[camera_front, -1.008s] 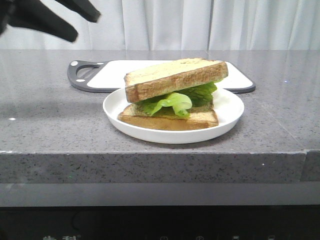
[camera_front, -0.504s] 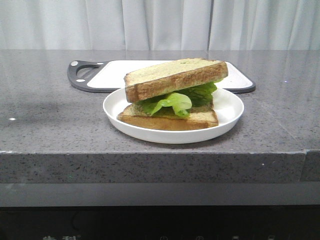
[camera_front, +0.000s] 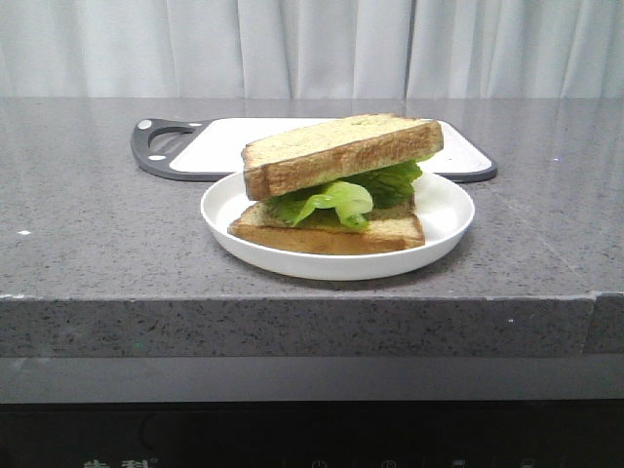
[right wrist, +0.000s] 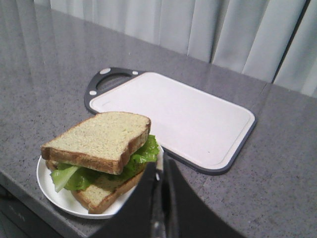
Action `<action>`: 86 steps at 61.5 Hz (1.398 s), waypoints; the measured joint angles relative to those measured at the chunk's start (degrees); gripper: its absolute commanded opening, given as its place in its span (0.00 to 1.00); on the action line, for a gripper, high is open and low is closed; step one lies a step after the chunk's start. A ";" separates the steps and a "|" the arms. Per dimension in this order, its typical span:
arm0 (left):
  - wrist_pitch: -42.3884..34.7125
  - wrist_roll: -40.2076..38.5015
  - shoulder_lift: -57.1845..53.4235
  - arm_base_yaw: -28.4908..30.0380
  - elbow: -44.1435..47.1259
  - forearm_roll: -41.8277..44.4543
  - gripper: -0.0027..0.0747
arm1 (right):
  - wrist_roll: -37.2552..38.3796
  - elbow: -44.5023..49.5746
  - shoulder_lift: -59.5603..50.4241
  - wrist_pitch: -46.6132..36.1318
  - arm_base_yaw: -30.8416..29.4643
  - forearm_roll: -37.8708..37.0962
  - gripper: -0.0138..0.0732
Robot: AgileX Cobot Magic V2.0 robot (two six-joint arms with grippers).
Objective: Left arm grabs bread, right arm adds lettuce
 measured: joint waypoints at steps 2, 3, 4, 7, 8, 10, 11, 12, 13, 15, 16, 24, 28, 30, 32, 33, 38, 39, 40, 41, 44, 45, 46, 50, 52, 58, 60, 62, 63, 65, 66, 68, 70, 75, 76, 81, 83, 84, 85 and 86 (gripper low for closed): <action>-1.46 0.00 -2.94 0.00 2.20 0.12 0.01 | 0.00 0.96 -1.54 -0.52 0.00 0.00 0.09; -2.20 0.00 -4.10 0.00 3.06 0.21 0.01 | 0.00 1.32 -2.15 -0.55 0.00 0.00 0.09; -2.68 0.00 -5.25 0.00 3.90 0.21 0.01 | 0.00 1.63 -2.74 -0.66 0.00 0.00 0.09; -4.12 0.00 -9.78 0.00 6.99 0.39 0.01 | 0.00 2.62 -4.71 -0.63 0.00 0.00 0.09; -4.35 0.00 -10.90 0.00 7.69 0.39 0.01 | 0.00 2.97 -5.49 -0.63 0.00 0.00 0.09; -4.63 0.00 -13.60 0.00 9.00 0.39 0.01 | 0.00 3.30 -6.46 -0.50 0.00 -0.10 0.09; -4.79 0.00 -15.14 0.00 9.89 0.48 0.01 | 0.00 3.66 -7.15 -0.37 0.00 -0.10 0.09; -4.86 0.00 -16.15 0.00 10.46 0.48 0.01 | 0.00 3.83 -7.59 -0.36 0.00 -0.10 0.09; -5.03 0.00 -17.62 0.00 11.26 0.48 0.01 | 0.00 3.97 -8.20 -0.04 0.00 -0.10 0.09; -5.15 0.00 -19.45 0.00 12.26 0.48 0.01 | 0.00 4.37 -8.93 0.31 0.00 -0.10 0.09; -5.29 0.00 -20.72 0.00 12.96 0.48 0.01 | 0.00 4.37 -9.40 0.68 0.00 -0.10 0.09; -5.77 0.00 -26.68 0.00 15.95 0.48 0.01 | 0.00 4.63 -10.48 2.51 0.00 -0.10 0.09; -6.05 0.00 -28.02 0.00 16.25 0.48 0.01 | 0.00 4.63 -10.53 2.62 0.00 -0.10 0.09; -6.06 0.00 -28.26 0.00 16.25 0.48 0.01 | 0.00 4.63 -10.53 2.62 0.00 -0.10 0.09; -6.15 0.00 -28.37 0.00 16.25 0.48 0.01 | 0.00 4.63 -10.53 2.62 0.00 -0.10 0.09; -6.15 0.00 -28.37 0.00 16.25 0.48 0.01 | 0.00 4.63 -10.53 2.62 0.00 -0.10 0.09; -6.15 0.00 -28.46 0.00 16.25 0.48 0.01 | 0.00 4.63 -10.53 2.62 0.00 -0.10 0.09; -6.15 0.00 -28.46 0.00 16.25 0.48 0.01 | 0.00 4.63 -10.53 2.62 0.00 -0.10 0.09; -6.15 0.00 -28.46 0.00 16.25 0.48 0.01 | 0.00 4.63 -10.53 2.62 0.00 -0.10 0.09; -6.15 0.00 -28.46 0.00 16.25 0.48 0.01 | 0.00 4.63 -10.53 2.62 0.00 -0.10 0.09; -6.15 0.00 -28.46 0.00 16.25 0.48 0.01 | 0.00 4.63 -10.53 2.62 0.00 -0.10 0.09; -6.15 0.00 -28.46 0.00 16.25 0.48 0.01 | 0.00 4.63 -10.53 2.62 0.00 -0.10 0.09; -6.15 0.00 -28.46 0.00 16.25 0.48 0.01 | 0.00 4.63 -10.53 2.62 0.00 -0.10 0.09; -6.15 0.00 -28.46 0.00 16.25 0.48 0.01 | 0.00 4.63 -10.53 2.62 0.00 -0.10 0.09; -6.15 0.00 -28.46 0.00 16.25 0.48 0.01 | 0.00 4.63 -10.53 2.62 0.00 -0.10 0.09; -6.15 0.00 -28.46 0.00 16.25 0.48 0.01 | 0.00 4.63 -10.53 2.62 0.00 -0.10 0.09; -6.15 0.00 -28.46 0.00 16.25 0.48 0.01 | 0.00 4.63 -10.53 2.62 0.00 -0.10 0.09; -6.15 0.00 -28.46 0.00 16.25 0.48 0.01 | 0.00 4.63 -10.53 2.62 0.00 -0.10 0.09; -6.15 0.00 -28.46 0.00 16.25 0.48 0.01 | 0.00 4.63 -10.53 2.62 0.00 -0.10 0.09; -6.15 0.00 -28.46 0.00 16.25 0.48 0.01 | 0.05 4.63 -10.53 2.62 0.00 -0.10 0.09; -6.15 0.00 -28.46 0.00 16.25 0.48 0.01 | 0.05 4.63 -10.53 2.62 0.00 -0.10 0.09; -6.15 0.00 -28.46 0.00 16.25 0.48 0.01 | 0.05 4.63 -10.53 2.62 0.00 -0.10 0.09; -6.15 0.00 -28.46 0.00 16.25 0.48 0.01 | 0.05 4.63 -10.53 2.62 0.00 -0.10 0.09; -6.28 0.00 -28.46 0.00 16.47 0.59 0.01 | 0.05 4.63 -10.53 2.62 0.00 -0.10 0.09; -6.28 0.00 -28.46 0.00 16.56 1.07 0.01 | 0.05 4.63 -10.53 2.62 0.00 -0.10 0.09; -6.49 -2.89 -28.72 0.00 17.30 6.34 0.01 | 0.05 4.63 -10.53 2.62 0.00 -0.10 0.09; -6.49 -6.15 -29.01 0.00 17.42 9.68 0.01 | 0.05 4.63 -10.62 2.62 0.00 -0.10 0.09; -6.49 -7.62 -29.13 0.00 17.56 11.13 0.01 | 0.05 4.63 -10.62 2.62 0.00 -0.10 0.09; -6.49 -9.75 -29.36 0.00 17.71 13.22 0.01 | 0.05 4.63 -10.62 2.62 0.00 -0.10 0.09; -6.49 -11.07 -29.47 0.00 17.86 14.57 0.01 | 0.05 4.63 -10.62 2.62 0.00 -0.10 0.09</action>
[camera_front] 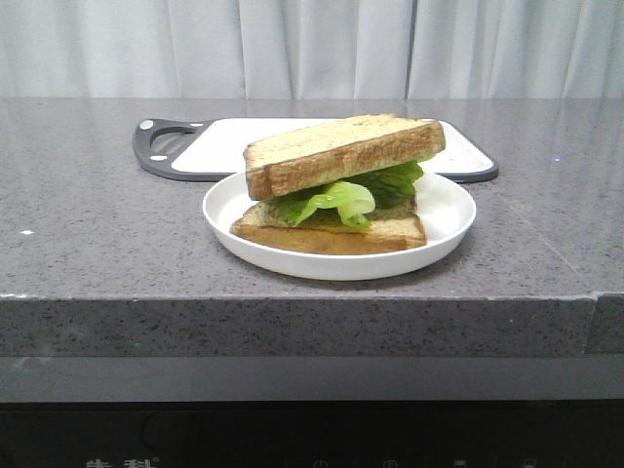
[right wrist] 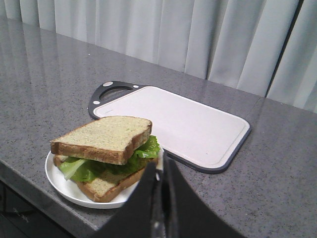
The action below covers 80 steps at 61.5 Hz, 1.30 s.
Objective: Left arm grabs bread, right arm adds lettuce
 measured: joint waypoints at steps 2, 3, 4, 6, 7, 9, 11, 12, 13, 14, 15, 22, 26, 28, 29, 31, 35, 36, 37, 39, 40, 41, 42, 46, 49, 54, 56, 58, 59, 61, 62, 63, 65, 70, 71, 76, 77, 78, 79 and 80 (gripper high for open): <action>0.00 -2.57 -0.64 0.00 0.35 2.90 0.01 | 0.00 0.00 0.00 0.00 0.00 0.00 0.09; 0.00 -3.66 -0.86 0.00 0.52 3.82 0.01 | 0.00 0.00 0.00 0.00 0.00 0.00 0.09; 0.00 -4.22 -1.25 0.00 0.72 4.91 0.01 | 0.00 0.00 0.00 0.00 0.00 0.00 0.09; 0.00 -5.11 -1.90 0.00 1.28 6.15 0.01 | 0.00 0.00 0.00 0.00 0.00 0.00 0.09; 0.00 -5.41 -2.16 0.00 1.51 6.53 0.01 | 0.00 0.00 0.00 0.00 0.00 0.00 0.09; 0.00 -5.60 -2.95 0.00 2.32 7.29 0.01 | 0.00 0.00 0.00 0.00 0.00 0.00 0.09; 0.00 -5.60 -3.46 0.00 3.13 7.58 0.01 | 0.00 0.00 0.00 0.00 0.00 0.00 0.09; 0.00 -5.60 -3.84 0.13 3.50 7.73 0.01 | 0.00 0.00 0.00 0.00 0.00 0.00 0.09; 0.00 -5.48 -4.23 0.25 4.07 7.82 0.01 | 0.00 0.00 0.00 0.00 0.00 0.00 0.09; 0.00 -5.37 -4.36 0.23 4.47 7.97 0.01 | 0.00 0.00 0.00 0.00 0.00 0.00 0.09; 0.00 -5.08 -4.73 0.39 4.88 7.95 0.01 | 0.00 0.00 0.00 0.00 0.00 0.00 0.09; -0.05 -4.49 -5.22 2.32 8.74 8.19 0.01 | 0.00 0.00 0.00 0.00 0.00 0.00 0.09; -0.05 -4.34 -5.22 3.50 10.76 8.19 0.01 | 0.00 0.00 0.00 0.00 0.00 0.00 0.09; -0.05 -4.34 -5.22 4.02 11.87 8.19 0.01 | 0.00 0.00 0.00 0.00 0.00 0.00 0.09; -0.05 -4.34 -5.22 4.39 12.32 8.19 0.01 | 0.00 0.00 0.00 0.00 0.00 0.00 0.09; -0.34 -4.34 -5.22 4.97 13.50 8.19 0.01 | 0.00 0.00 0.00 0.00 0.00 0.00 0.09; -1.40 -4.30 -5.22 5.84 15.97 8.19 0.01 | 0.00 0.00 0.00 0.00 0.00 0.00 0.09; -1.72 -4.30 -5.22 6.21 16.72 8.19 0.01 | 0.00 0.00 0.00 0.00 0.00 0.00 0.09; -2.07 -4.30 -5.22 6.40 17.23 8.19 0.01 | 0.00 0.00 0.00 0.00 0.00 0.00 0.09; -3.08 -4.30 -5.22 6.83 18.50 8.19 0.01 | 0.00 0.00 0.00 0.00 0.00 0.00 0.09; -3.76 -4.30 -5.22 6.97 18.98 8.19 0.01 | 0.00 0.00 0.00 0.00 0.00 0.00 0.09; -4.23 -4.30 -5.22 7.00 19.49 8.19 0.01 | 0.00 0.00 0.00 0.00 0.00 0.00 0.09; -4.97 -4.30 -5.22 7.17 20.19 8.19 0.01 | 0.00 0.00 0.00 0.00 0.00 0.00 0.09; -5.92 -4.30 -5.22 7.57 20.51 8.19 0.01 | 0.00 0.00 0.00 0.00 0.00 0.00 0.09; -7.58 -4.30 -5.22 7.57 20.51 8.19 0.01 | 0.00 0.00 0.00 0.00 0.00 0.00 0.09; -8.11 -4.30 -5.22 7.67 20.51 8.19 0.01 | 0.00 0.00 0.00 0.00 0.00 0.00 0.09; -8.20 -4.30 -5.22 7.67 20.51 8.19 0.01 | 0.00 0.00 0.00 0.00 0.00 0.00 0.09; -8.20 -4.30 -5.22 7.67 20.51 8.19 0.01 | 0.00 0.00 0.00 0.00 0.00 0.00 0.09; -8.20 -4.30 -5.22 7.67 20.51 8.19 0.01 | 0.00 0.00 0.00 0.00 0.00 0.00 0.09; -8.20 -4.30 -5.22 7.67 20.51 8.19 0.01 | 0.00 0.00 0.00 0.00 0.00 0.00 0.09; -8.20 -4.30 -5.22 7.67 20.51 8.19 0.01 | 0.00 0.00 0.00 0.00 0.00 0.00 0.09; -8.20 -4.30 -5.22 7.67 20.51 8.19 0.01 | 0.00 0.00 0.00 0.00 0.00 0.00 0.09; -8.20 -4.30 -5.22 7.67 20.51 8.19 0.01 | 0.00 0.00 0.00 0.00 0.00 0.00 0.09; -8.20 -4.30 -5.22 7.67 20.51 8.19 0.01 | 0.00 0.00 0.00 0.00 0.00 0.00 0.09; -8.20 -4.30 -5.22 7.67 20.51 8.19 0.01 | 0.00 0.00 0.00 0.00 0.00 0.00 0.09; -8.20 -4.30 -5.22 7.67 20.51 8.19 0.01 | 0.00 0.00 0.00 0.00 0.00 0.00 0.09; -8.20 -4.30 -5.22 7.67 20.51 8.19 0.01 | 0.00 0.00 0.00 0.00 0.00 0.00 0.09; -8.20 -4.30 -5.22 7.67 20.51 8.19 0.01 | 0.00 0.00 0.00 0.00 0.00 0.00 0.09; -8.20 -4.30 -5.22 7.67 20.51 8.19 0.01 | 0.00 0.00 0.00 0.00 0.00 0.00 0.09; -8.20 -4.30 -5.22 7.67 20.51 8.19 0.01 | 0.00 0.00 0.00 0.00 0.00 0.00 0.09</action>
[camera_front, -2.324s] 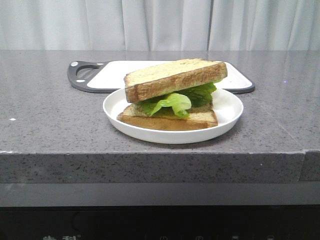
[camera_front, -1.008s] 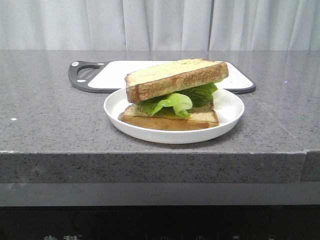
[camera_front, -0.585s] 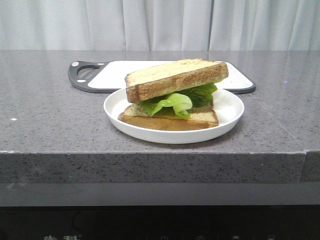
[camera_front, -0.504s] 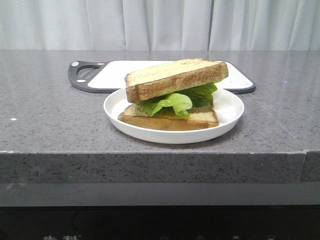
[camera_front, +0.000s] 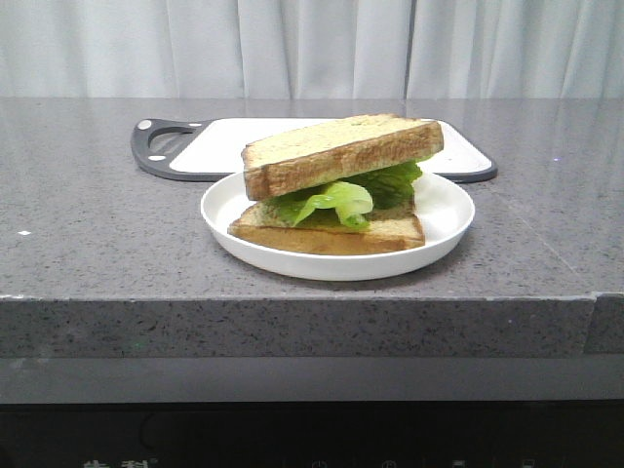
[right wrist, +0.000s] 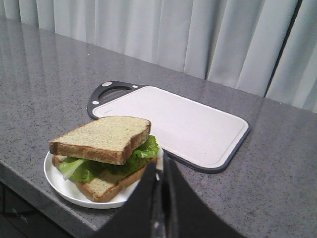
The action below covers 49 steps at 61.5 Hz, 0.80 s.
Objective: Left arm grabs bread, right arm adds lettuce
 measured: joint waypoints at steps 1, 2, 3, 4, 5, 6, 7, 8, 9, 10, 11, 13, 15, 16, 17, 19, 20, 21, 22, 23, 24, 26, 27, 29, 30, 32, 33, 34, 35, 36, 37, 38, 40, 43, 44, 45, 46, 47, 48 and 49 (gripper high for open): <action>0.00 0.00 0.00 0.00 0.00 0.00 0.01 | 0.00 0.00 0.00 0.00 0.00 0.00 0.09; 0.00 0.00 0.00 0.00 0.00 0.00 0.01 | 0.00 0.00 0.00 0.00 0.00 0.00 0.09; 0.00 0.00 0.00 0.00 0.00 0.00 0.01 | 0.00 0.00 0.00 0.00 0.00 0.00 0.09; 0.00 0.00 0.00 0.00 0.00 0.00 0.01 | 0.00 0.00 0.00 0.00 0.00 0.00 0.09; 0.00 0.00 0.00 0.00 0.00 0.00 0.01 | 0.00 0.00 0.00 0.00 0.00 0.00 0.09; 0.00 0.00 0.00 0.00 0.00 0.00 0.01 | 0.00 0.00 0.00 0.00 0.00 0.00 0.09; 0.00 0.00 0.00 0.00 0.00 0.00 0.01 | 0.00 0.00 0.00 0.00 0.00 0.00 0.09; 0.00 0.00 0.00 0.00 0.00 0.00 0.01 | 0.00 0.00 0.00 0.00 0.00 0.00 0.09; 0.00 0.00 0.00 0.00 0.00 0.00 0.01 | 0.00 0.00 0.00 0.00 0.00 0.00 0.09; 0.00 0.00 0.00 0.00 0.00 0.00 0.01 | 0.00 0.00 0.00 0.00 0.00 0.00 0.09; 0.00 0.00 0.00 0.00 0.00 0.00 0.01 | 0.00 0.00 0.00 0.00 0.00 0.00 0.09; 0.00 0.00 0.00 0.00 0.00 0.00 0.01 | 0.00 0.00 0.00 0.00 0.00 0.00 0.09; 0.00 0.00 0.00 0.00 0.00 0.00 0.01 | 0.00 0.00 0.00 0.00 0.00 0.00 0.09; 0.00 0.00 0.00 0.00 0.00 0.00 0.01 | 0.00 0.00 0.00 0.00 0.00 0.00 0.09; 0.00 0.00 0.00 0.00 0.00 0.00 0.01 | 0.00 0.00 0.00 0.00 0.00 0.00 0.09; 0.00 0.00 0.00 0.00 0.00 0.00 0.01 | 0.00 0.00 0.00 0.00 0.00 0.00 0.09; 0.00 0.00 0.00 0.00 0.00 0.00 0.01 | 0.00 0.00 0.00 0.00 0.00 0.00 0.09; 0.00 0.00 0.00 0.00 0.00 0.00 0.01 | 0.00 0.00 0.00 0.00 0.00 0.00 0.09; 0.00 0.00 0.00 0.00 0.00 0.00 0.01 | 0.00 0.00 0.00 0.00 0.00 0.00 0.09; 0.00 0.00 0.00 0.00 0.00 0.00 0.01 | 0.00 0.00 0.00 0.00 0.00 0.00 0.09; 0.00 0.00 0.00 0.00 0.00 0.00 0.01 | 0.00 0.00 0.00 0.00 0.00 0.00 0.09; 0.00 0.00 0.00 0.00 0.00 0.00 0.01 | 0.00 0.23 0.00 -0.13 0.00 0.00 0.09; 0.00 0.00 0.00 0.00 0.00 0.00 0.01 | 0.00 0.37 0.00 -0.40 0.00 0.00 0.09; 0.00 0.00 0.00 0.00 0.00 0.00 0.01 | 0.00 0.86 0.00 -0.85 0.00 -0.27 0.09; 0.00 0.00 0.00 0.00 0.00 0.00 0.01 | 0.00 1.28 -0.15 -1.28 0.00 -0.45 0.09; 0.00 0.00 0.00 0.00 0.00 0.00 0.01 | 0.00 2.10 -0.29 -2.06 -0.28 -0.61 0.09; 0.00 0.00 0.00 0.00 0.00 0.00 0.01 | 0.00 2.49 -0.46 -2.48 -0.55 -0.69 0.09; 0.00 0.00 0.00 0.00 0.00 0.00 0.01 | 0.00 2.89 -0.62 -2.88 -0.85 -0.69 0.09; 0.00 0.00 0.00 0.12 0.00 0.00 0.01 | 0.09 3.56 -1.05 -3.54 -1.37 -0.84 0.09; 0.00 0.00 0.00 0.12 0.00 0.00 0.01 | 0.09 4.04 -1.33 -3.97 -1.81 -0.83 0.09; 0.00 0.00 0.00 0.12 0.00 0.00 0.01 | 0.13 4.55 -1.62 -4.46 -2.57 -0.83 0.09; 0.00 0.00 0.00 0.12 0.00 0.00 0.01 | 0.37 5.40 -2.10 -5.21 -3.17 -0.83 0.09; 0.00 0.00 0.00 0.12 0.00 0.00 0.01 | 0.51 6.60 -2.98 -6.13 -4.85 -0.87 0.09; 0.00 0.00 0.00 0.12 0.00 0.00 0.01 | 0.86 9.20 -4.34 -7.53 -7.91 -0.96 0.09; 0.00 0.00 0.00 0.12 0.00 0.00 0.01 | 0.98 9.89 -4.95 -7.82 -8.73 -0.96 0.09; 0.00 0.00 0.00 0.12 0.00 0.00 0.01 | 1.10 10.92 -5.37 -8.03 -9.56 -0.96 0.09; 0.00 0.00 0.00 0.12 0.00 0.00 0.01 | 1.30 11.63 -5.79 -8.20 -10.37 -0.96 0.09; 0.00 0.00 0.00 0.12 0.00 0.00 0.01 | 1.62 12.33 -6.21 -8.40 -11.22 -1.00 0.09; 0.00 0.00 0.00 0.12 0.00 0.00 0.01 | 2.07 13.38 -6.85 -8.45 -12.47 -1.00 0.09; 0.00 0.00 0.00 0.12 0.00 0.00 0.01 | 2.40 14.06 -7.25 -8.64 -13.32 -1.00 0.09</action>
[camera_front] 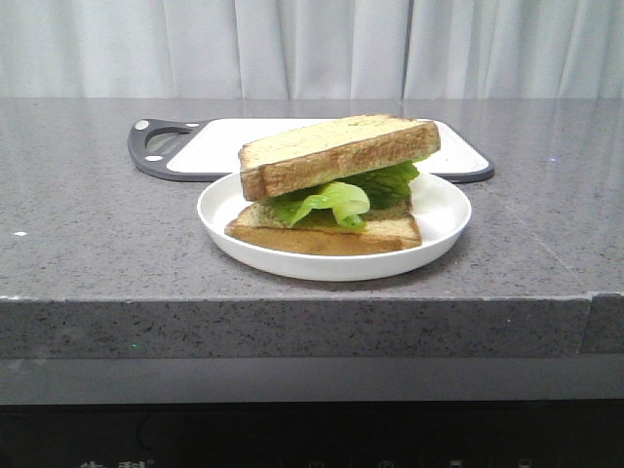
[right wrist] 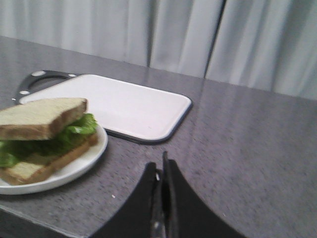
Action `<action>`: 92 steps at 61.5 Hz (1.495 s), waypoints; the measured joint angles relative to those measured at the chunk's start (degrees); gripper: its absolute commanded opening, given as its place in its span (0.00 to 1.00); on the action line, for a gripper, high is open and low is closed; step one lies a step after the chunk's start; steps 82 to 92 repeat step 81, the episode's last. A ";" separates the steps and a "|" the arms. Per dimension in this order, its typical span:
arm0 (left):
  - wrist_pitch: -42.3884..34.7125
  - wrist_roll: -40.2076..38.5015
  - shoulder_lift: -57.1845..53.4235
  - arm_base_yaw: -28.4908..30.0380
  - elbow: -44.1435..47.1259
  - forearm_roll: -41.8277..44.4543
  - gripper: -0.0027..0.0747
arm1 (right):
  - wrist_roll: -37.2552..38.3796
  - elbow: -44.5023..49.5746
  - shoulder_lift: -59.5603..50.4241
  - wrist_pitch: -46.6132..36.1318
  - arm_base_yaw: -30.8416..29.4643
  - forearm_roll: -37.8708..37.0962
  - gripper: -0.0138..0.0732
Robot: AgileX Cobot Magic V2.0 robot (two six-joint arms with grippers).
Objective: Left arm grabs bread, right arm adds lettuce
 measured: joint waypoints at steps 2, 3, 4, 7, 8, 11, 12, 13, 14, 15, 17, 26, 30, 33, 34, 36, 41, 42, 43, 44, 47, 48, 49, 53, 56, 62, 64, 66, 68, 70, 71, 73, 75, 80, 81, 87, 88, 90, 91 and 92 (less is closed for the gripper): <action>0.00 0.00 0.00 0.00 0.00 0.00 0.01 | 0.77 1.33 -0.82 -0.06 -1.70 0.00 0.09; 0.00 0.00 0.00 0.00 0.00 0.00 0.01 | 1.31 2.31 -1.41 -0.20 -2.94 0.00 0.09; 0.00 0.00 0.00 0.00 0.00 0.00 0.01 | 1.67 2.95 -1.78 -0.20 -3.75 0.00 0.09; 0.00 0.00 0.00 0.00 0.00 0.00 0.01 | 2.75 5.06 -2.99 -0.32 -6.71 0.00 0.09; 0.00 0.00 0.00 0.00 0.00 0.00 0.01 | 3.01 5.64 -3.50 -0.32 -7.37 0.00 0.09; 0.00 0.00 0.00 0.00 0.00 0.00 0.01 | 3.68 7.75 -4.73 -0.43 -9.17 0.00 0.09; 0.00 0.00 0.00 0.00 0.00 0.00 0.01 | 3.86 8.23 -5.19 -0.43 -9.75 0.00 0.09; 0.00 0.00 0.00 0.00 0.00 0.00 0.01 | 4.07 8.89 -5.44 -0.58 -10.07 0.00 0.09; 0.00 0.00 0.00 0.00 0.00 0.00 0.01 | 4.08 9.29 -5.63 -0.58 -10.35 0.00 0.09; 0.00 0.00 0.00 0.00 0.00 0.00 0.01 | 4.17 9.67 -5.79 -0.81 -10.57 0.00 0.09; 0.00 0.00 0.00 0.00 0.00 0.00 0.01 | 4.33 10.36 -5.90 -0.93 -10.90 0.00 0.09; 0.00 0.00 0.00 0.00 0.00 0.00 0.01 | 4.45 11.29 -6.12 -1.83 -11.45 0.00 0.09; 0.00 0.00 0.00 0.00 0.00 0.00 0.01 | 4.45 11.29 -6.12 -2.35 -11.45 0.00 0.09; 0.00 0.00 0.00 0.00 0.00 0.00 0.01 | 4.45 11.29 -6.12 -2.48 -11.45 0.00 0.09; 0.00 0.00 0.00 0.00 0.00 0.00 0.01 | 4.45 11.29 -6.12 -2.48 -11.45 0.00 0.09; 0.00 0.00 0.00 0.00 0.00 0.00 0.01 | 4.45 11.29 -6.12 -2.48 -11.45 0.00 0.09; 0.00 0.00 0.00 0.00 0.00 0.00 0.01 | 4.47 11.29 -6.12 -2.48 -11.45 0.00 0.09; 0.00 0.00 0.00 0.00 0.00 0.00 0.01 | 4.47 11.29 -6.12 -2.48 -11.45 0.00 0.09; 0.00 0.00 0.00 0.00 0.00 0.00 0.01 | 4.47 11.29 -6.12 -2.48 -11.45 0.00 0.09; 0.00 0.00 0.00 0.00 0.00 0.00 0.01 | 4.47 11.29 -6.12 -2.48 -11.45 0.00 0.09; 0.00 0.00 0.00 0.00 0.00 0.00 0.01 | 4.47 11.29 -6.12 -2.48 -11.45 0.00 0.09; 0.00 0.00 0.00 0.00 0.00 0.00 0.01 | 4.47 11.29 -6.12 -2.48 -11.45 0.00 0.09; 0.00 0.00 0.00 0.00 0.00 0.00 0.01 | 4.47 11.29 -6.12 -2.48 -11.45 0.00 0.09; 0.00 0.00 0.00 0.00 0.00 0.00 0.01 | 4.47 11.29 -6.12 -2.57 -11.45 0.00 0.09; 0.00 0.00 0.00 0.00 0.00 0.00 0.01 | 4.47 11.29 -6.12 -2.57 -11.45 0.00 0.09; 0.00 0.00 0.00 0.00 0.00 0.00 0.01 | 4.47 11.29 -6.12 -2.57 -11.45 0.00 0.09; 0.00 0.00 0.00 0.00 0.00 0.00 0.01 | 4.47 11.29 -6.12 -2.57 -11.45 0.00 0.09; 0.00 0.00 0.00 0.00 0.00 0.00 0.01 | 4.47 11.29 -6.12 -2.57 -11.45 0.00 0.09; 0.00 0.00 0.00 0.00 0.00 0.00 0.01 | 4.47 11.29 -6.12 -2.57 -11.45 0.00 0.09; 0.00 0.10 0.00 0.00 0.00 0.00 0.01 | 4.47 11.29 -6.12 -2.57 -11.45 0.00 0.09; -0.03 0.10 0.00 0.00 0.00 0.00 0.01 | 4.47 11.29 -6.12 -2.57 -11.45 0.00 0.09; -0.03 0.10 0.00 0.00 0.00 0.00 0.01 | 4.47 11.29 -6.12 -2.57 -11.45 0.00 0.09; -0.03 0.10 0.00 0.00 0.00 0.00 0.01 | 4.47 11.29 -6.12 -2.57 -11.45 0.00 0.09; -0.03 0.10 0.00 0.00 0.00 0.00 0.01 | 4.47 11.29 -6.12 -2.57 -11.45 0.00 0.09; -0.03 0.10 0.00 0.00 0.00 0.00 0.01 | 4.57 11.29 -6.12 -2.57 -11.45 0.00 0.09; -0.03 0.10 0.00 0.00 0.00 0.00 0.01 | 4.57 11.29 -6.12 -2.57 -11.45 0.00 0.09; -0.03 0.10 0.00 0.00 0.00 0.00 0.01 | 4.57 11.29 -6.12 -2.57 -11.45 0.00 0.09; -0.03 0.10 0.00 0.00 0.00 0.00 0.01 | 4.57 11.29 -6.12 -2.57 -11.45 0.00 0.09; -0.03 0.10 0.00 0.00 0.00 0.00 0.01 | 4.57 11.29 -6.12 -2.57 -11.45 0.00 0.09; -0.03 0.10 0.00 0.00 0.00 0.00 0.01 | 4.57 11.29 -6.12 -2.57 -11.45 0.00 0.09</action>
